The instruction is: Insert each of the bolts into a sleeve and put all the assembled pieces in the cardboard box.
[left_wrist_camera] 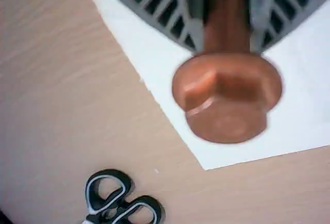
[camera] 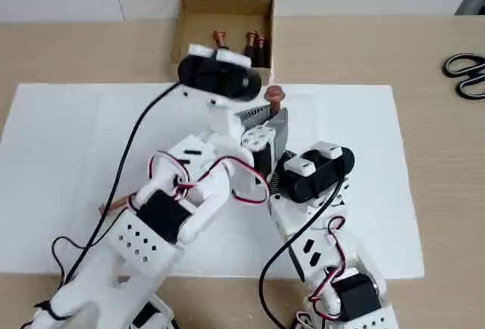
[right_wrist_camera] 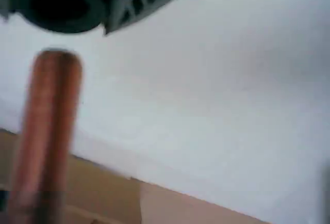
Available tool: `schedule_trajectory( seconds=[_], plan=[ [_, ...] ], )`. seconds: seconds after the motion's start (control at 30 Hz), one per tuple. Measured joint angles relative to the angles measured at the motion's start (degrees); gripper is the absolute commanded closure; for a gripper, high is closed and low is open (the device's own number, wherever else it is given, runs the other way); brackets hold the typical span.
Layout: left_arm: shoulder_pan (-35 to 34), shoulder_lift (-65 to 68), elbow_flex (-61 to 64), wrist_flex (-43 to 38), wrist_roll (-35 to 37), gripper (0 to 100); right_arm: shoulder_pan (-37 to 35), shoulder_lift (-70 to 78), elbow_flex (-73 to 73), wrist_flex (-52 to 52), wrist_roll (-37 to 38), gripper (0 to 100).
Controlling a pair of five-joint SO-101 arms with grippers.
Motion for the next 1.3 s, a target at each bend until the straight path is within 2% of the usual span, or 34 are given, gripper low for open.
schedule_trajectory(
  seconds=[0.27, 0.8, 1.13, 1.3],
  plan=[
    [0.4, -3.0, 7.1, -5.8, -0.8, 100, 0.0, 0.0, 0.0, 0.0, 0.0, 99.5],
    [2.4, -3.0, 7.6, -6.2, -1.2, 100, 0.2, 0.0, 0.1, 0.0, 0.0, 99.5],
    [2.9, -3.5, 7.6, -0.7, -1.4, 100, 0.1, -0.1, 0.0, 0.1, 0.0, 99.5],
    [3.3, -3.5, 7.6, 1.0, -5.0, 100, -0.1, -0.1, 0.0, 0.1, 0.0, 99.5]
  ],
)
